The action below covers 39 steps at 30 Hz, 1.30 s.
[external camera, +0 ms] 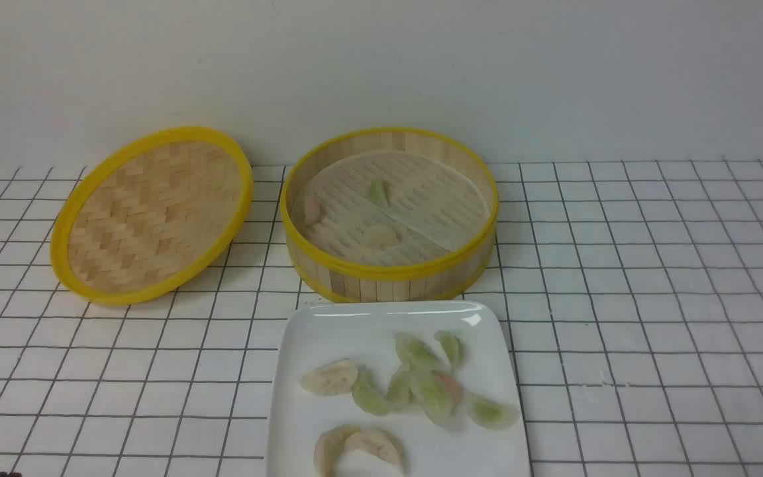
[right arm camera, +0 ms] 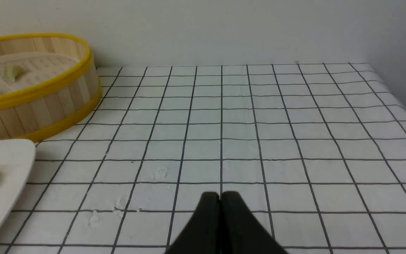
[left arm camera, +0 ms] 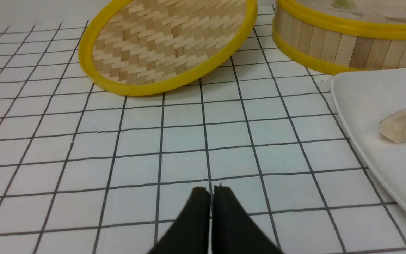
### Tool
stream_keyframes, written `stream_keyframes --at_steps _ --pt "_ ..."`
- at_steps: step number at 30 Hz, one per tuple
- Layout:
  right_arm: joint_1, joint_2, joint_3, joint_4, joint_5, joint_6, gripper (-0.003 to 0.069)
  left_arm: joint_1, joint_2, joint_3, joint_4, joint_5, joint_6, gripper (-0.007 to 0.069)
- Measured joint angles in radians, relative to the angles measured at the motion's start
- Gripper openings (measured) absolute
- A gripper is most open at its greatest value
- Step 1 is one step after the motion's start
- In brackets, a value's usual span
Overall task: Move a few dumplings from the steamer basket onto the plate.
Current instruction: Use the left arm to grab a dumpling from the steamer
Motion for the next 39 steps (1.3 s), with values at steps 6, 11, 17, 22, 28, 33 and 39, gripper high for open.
stream_keyframes --at_steps 6,11,17,22,28,33,39 --pt "0.000 0.000 0.000 0.000 0.000 0.000 -0.0014 0.000 0.000 0.000 0.000 0.000 0.000 -0.0006" --pt "0.000 0.000 0.000 0.000 0.000 0.000 -0.0014 0.000 0.000 0.000 0.000 0.000 0.000 -0.0006" --pt "0.000 0.000 0.000 0.000 0.000 0.000 -0.0014 0.000 0.000 0.000 0.000 0.000 0.000 -0.0006" --pt "0.000 0.000 0.000 0.000 0.000 0.000 -0.0014 0.000 0.000 0.001 -0.026 -0.020 -0.015 -0.0006" --pt "0.000 0.000 0.000 0.000 0.000 0.000 -0.0014 0.000 0.000 0.004 -0.358 -0.256 -0.158 -0.0006" --pt "0.000 0.000 0.000 0.000 0.000 0.000 -0.0014 0.000 0.000 0.002 -0.559 -0.564 -0.190 -0.0006" --pt "0.000 0.000 0.000 0.000 0.000 0.000 -0.0014 0.000 0.122 -0.330 -0.508 -0.409 -0.160 -0.0006"
